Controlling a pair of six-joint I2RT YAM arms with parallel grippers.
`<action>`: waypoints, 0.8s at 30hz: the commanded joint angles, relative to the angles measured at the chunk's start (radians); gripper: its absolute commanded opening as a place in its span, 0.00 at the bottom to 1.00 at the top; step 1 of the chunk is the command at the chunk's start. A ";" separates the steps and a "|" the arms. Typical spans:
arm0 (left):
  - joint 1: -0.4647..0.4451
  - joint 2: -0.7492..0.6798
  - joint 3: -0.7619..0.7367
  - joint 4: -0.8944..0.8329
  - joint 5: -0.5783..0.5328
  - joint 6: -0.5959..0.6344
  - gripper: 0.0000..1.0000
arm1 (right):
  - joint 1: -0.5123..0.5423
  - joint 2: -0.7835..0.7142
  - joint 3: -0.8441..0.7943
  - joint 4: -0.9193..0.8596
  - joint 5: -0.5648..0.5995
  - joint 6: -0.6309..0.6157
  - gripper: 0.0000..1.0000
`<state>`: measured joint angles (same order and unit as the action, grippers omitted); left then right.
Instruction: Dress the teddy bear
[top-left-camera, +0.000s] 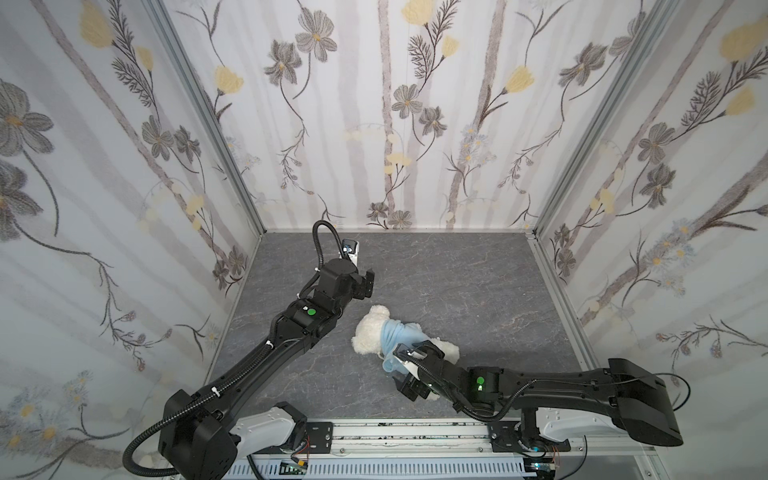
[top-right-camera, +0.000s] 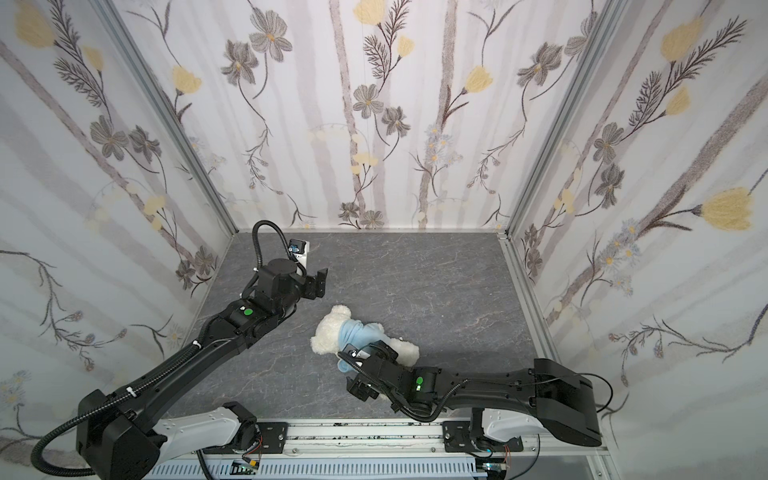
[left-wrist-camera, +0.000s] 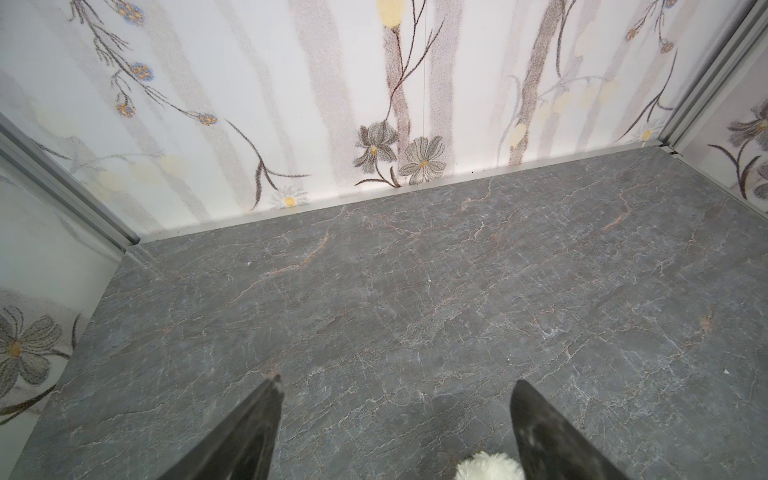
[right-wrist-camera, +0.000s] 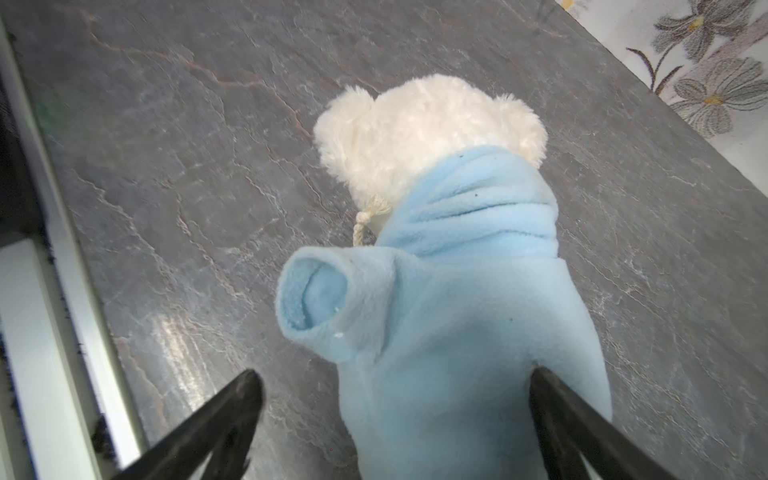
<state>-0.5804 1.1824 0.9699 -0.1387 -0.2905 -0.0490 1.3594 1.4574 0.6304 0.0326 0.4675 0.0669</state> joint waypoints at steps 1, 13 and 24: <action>0.003 0.002 -0.005 0.024 0.015 -0.014 0.87 | 0.040 0.074 0.025 0.011 0.242 0.000 1.00; 0.028 -0.018 -0.026 0.024 -0.002 -0.018 0.88 | -0.051 0.287 0.079 0.189 0.411 -0.133 0.91; -0.002 -0.035 -0.086 0.058 0.111 -0.169 0.82 | -0.359 0.019 -0.024 0.436 -0.112 0.010 0.00</action>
<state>-0.5613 1.1496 0.8978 -0.1303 -0.2344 -0.1398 1.0637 1.5368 0.6132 0.3481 0.6056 -0.0360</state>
